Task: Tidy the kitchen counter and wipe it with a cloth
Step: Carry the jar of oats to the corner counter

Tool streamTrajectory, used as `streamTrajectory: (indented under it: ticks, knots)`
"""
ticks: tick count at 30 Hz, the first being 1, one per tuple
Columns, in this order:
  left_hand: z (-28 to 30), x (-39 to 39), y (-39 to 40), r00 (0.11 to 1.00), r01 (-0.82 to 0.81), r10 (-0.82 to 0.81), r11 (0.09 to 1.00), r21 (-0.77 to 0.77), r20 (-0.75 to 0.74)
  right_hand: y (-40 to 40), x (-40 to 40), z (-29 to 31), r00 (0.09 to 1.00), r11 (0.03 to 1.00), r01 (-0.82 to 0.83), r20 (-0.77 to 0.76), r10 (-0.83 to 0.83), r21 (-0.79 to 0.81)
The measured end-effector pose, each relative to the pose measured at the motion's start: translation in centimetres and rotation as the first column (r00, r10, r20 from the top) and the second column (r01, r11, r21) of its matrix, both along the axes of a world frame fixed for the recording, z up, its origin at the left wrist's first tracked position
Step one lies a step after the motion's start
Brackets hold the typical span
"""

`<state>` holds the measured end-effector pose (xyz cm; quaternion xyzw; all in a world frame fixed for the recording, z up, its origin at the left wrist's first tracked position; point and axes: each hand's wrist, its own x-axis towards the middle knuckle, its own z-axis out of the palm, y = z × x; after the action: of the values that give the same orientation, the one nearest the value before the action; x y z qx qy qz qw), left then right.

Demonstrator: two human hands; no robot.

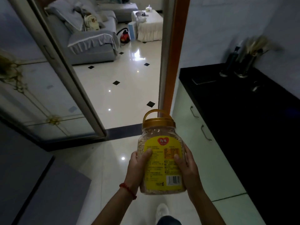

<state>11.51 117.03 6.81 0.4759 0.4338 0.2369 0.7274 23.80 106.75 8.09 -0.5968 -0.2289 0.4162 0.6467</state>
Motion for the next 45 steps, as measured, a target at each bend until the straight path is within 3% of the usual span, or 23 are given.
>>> streamTrajectory:
  ticks: [12,21,27,34,41,45]
  knots:
    - [1.2,19.3,11.5,0.982,0.187,-0.187,0.982,-0.012,0.018,9.4,17.5,-0.4,0.984,0.983,0.178,-0.032,-0.177,0.046]
    - [1.0,32.8,14.6,0.902,0.432,-0.432,0.902,-0.008,-0.005,10.4,27.6,-1.2,0.89,0.893,0.448,-0.104,-0.443,0.032]
    - [-0.4,42.6,15.2,0.793,0.605,-0.608,0.794,-0.059,-0.046,9.9,32.9,-1.8,0.726,0.734,0.679,-0.145,-0.673,-0.007]
    - [-1.1,53.7,16.5,0.542,0.835,-0.837,0.546,-0.068,-0.068,10.2,38.9,-1.0,0.495,0.509,0.857,-0.148,-0.856,-0.078]
    - [-1.7,60.1,16.0,0.368,0.929,-0.928,0.37,-0.009,-0.061,10.3,42.0,-1.6,0.377,0.386,0.921,-0.124,-0.918,-0.056]
    - [-2.3,62.6,15.3,0.293,0.955,-0.954,0.29,0.058,-0.064,8.9,43.9,-2.4,0.404,0.408,0.911,-0.077,-0.912,-0.06]
